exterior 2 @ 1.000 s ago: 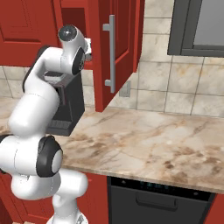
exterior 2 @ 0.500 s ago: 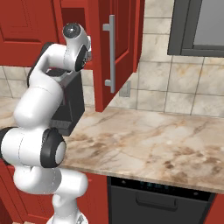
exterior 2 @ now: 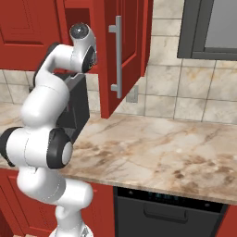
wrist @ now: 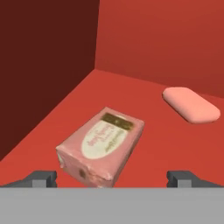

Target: Locate and retrieve the bar soap and bar soap from the cabinet. Place them next to the sink.

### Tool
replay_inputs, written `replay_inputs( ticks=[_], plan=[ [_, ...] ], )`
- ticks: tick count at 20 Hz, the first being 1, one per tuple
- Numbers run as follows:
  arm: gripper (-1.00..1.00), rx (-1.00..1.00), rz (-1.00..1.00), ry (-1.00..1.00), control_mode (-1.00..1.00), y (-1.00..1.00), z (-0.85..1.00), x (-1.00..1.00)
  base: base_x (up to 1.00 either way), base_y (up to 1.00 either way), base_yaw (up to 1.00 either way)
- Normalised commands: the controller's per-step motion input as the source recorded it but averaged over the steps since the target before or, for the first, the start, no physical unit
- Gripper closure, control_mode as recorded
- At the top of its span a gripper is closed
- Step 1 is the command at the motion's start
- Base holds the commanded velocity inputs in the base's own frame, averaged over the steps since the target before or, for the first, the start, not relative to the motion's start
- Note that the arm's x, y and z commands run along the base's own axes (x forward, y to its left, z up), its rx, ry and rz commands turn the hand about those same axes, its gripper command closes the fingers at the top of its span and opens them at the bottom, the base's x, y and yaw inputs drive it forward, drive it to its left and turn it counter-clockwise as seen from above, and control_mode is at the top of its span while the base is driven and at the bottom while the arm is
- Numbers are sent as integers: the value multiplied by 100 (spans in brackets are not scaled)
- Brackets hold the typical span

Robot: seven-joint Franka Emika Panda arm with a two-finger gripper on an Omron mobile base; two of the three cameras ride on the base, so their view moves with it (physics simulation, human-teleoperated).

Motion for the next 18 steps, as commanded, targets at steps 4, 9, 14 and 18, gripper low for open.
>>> replay_inputs(
  ticks=[4, 9, 14, 18],
  plan=[
    [-100, 0, 1, 0, -100, 0, -3, 15, 0, 0, 0],
    [-100, 0, 0, 0, -100, 0, -8, 6, 0, 0, 0],
    [-100, 0, 0, 1, -100, 1, -12, 0, 0, 0, 0],
    [-100, 0, 0, 0, -100, 4, -10, 2, 0, 0, 0]
  ],
)
